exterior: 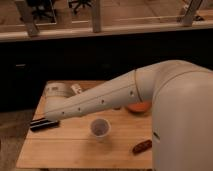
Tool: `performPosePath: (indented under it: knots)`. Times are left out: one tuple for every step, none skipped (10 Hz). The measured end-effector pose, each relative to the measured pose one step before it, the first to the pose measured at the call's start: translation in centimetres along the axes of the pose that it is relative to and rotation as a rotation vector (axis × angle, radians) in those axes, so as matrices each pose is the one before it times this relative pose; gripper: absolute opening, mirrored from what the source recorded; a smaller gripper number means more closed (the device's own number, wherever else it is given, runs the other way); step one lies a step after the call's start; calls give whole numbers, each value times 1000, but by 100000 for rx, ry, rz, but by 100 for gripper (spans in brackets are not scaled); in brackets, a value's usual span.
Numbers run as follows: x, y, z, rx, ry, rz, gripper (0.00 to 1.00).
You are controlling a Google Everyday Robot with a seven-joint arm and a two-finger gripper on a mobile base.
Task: Place the eraser in the ceramic cup
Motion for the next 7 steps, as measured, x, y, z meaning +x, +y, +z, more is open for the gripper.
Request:
performPosePath:
  knots:
    - [-269,-217,254,657,-1390,147,79]
    - [-166,-221,173,542,-869,263,80]
    - [-201,-390,300,637,-1199,324,80]
    - [-94,-464,248,669,-1057,327,80]
    - [-26,-435,407,489,-1007,357,80]
    - [-9,-663,482,944,-1301,454,80]
    - [-69,-624,429,991,-1395,294,80]
